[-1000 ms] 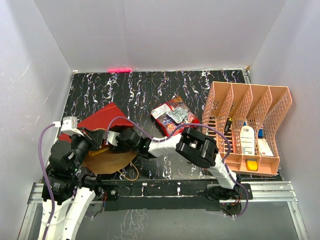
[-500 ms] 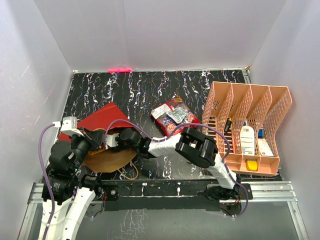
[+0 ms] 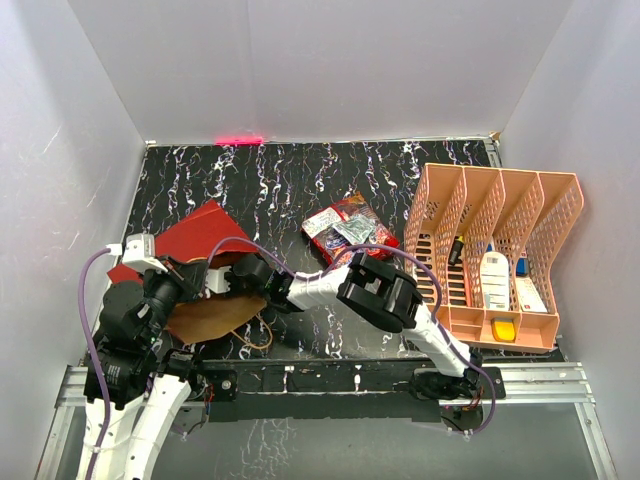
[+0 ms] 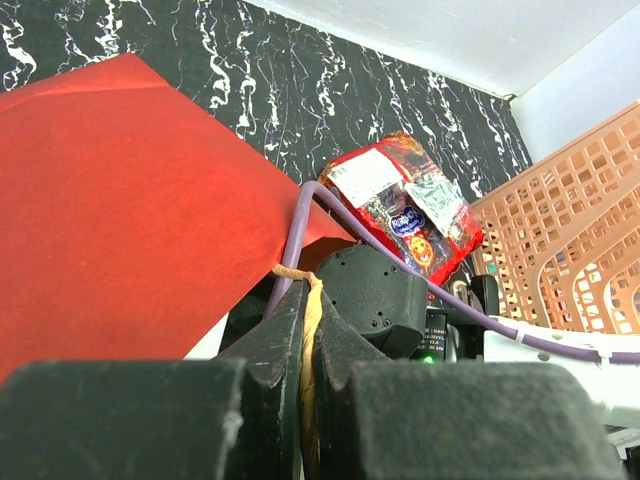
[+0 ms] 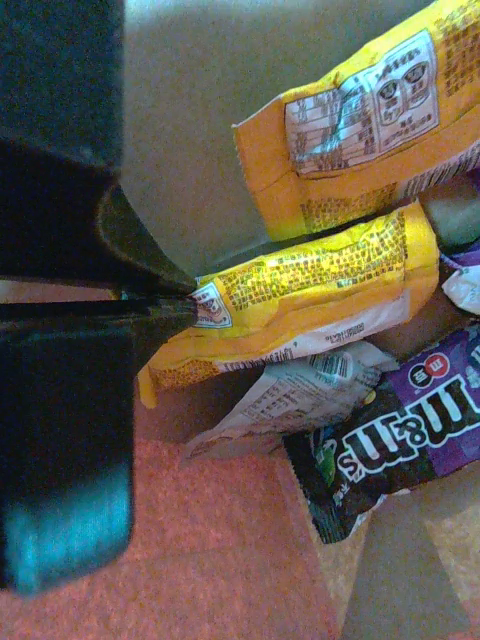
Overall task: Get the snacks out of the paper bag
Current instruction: Adjust the snack in the paper bag.
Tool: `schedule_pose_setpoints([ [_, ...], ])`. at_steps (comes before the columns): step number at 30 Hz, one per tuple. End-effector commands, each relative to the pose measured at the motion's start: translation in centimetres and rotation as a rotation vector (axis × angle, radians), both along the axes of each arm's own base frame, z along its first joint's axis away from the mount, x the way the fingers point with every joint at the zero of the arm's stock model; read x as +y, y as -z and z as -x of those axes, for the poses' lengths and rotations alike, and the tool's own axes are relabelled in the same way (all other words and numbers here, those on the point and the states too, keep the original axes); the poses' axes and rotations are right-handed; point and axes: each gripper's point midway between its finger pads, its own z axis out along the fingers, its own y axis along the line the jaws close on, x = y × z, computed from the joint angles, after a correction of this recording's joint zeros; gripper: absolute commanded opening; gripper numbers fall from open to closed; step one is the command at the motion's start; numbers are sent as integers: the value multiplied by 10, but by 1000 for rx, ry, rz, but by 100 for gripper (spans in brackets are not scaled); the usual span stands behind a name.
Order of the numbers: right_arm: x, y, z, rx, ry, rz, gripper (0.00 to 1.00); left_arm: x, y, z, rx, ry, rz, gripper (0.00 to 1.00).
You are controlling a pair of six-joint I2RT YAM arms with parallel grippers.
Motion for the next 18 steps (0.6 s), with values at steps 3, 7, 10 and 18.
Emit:
schedule_pose_setpoints([
  [3,7,-59,15,55,-49,-141,7,-1,-12,-2,-47,6,12,0],
  [7,-7,-75,30,137,-29,-190,7,-1,-12,-2,-47,3,12,0],
  [10,-23,-78,38,198,43,-205,7,-1,-12,-2,-46,5,12,0],
  [18,-39,-44,77,335,74,-183,7,-2,-12,-2,-45,9,12,0],
])
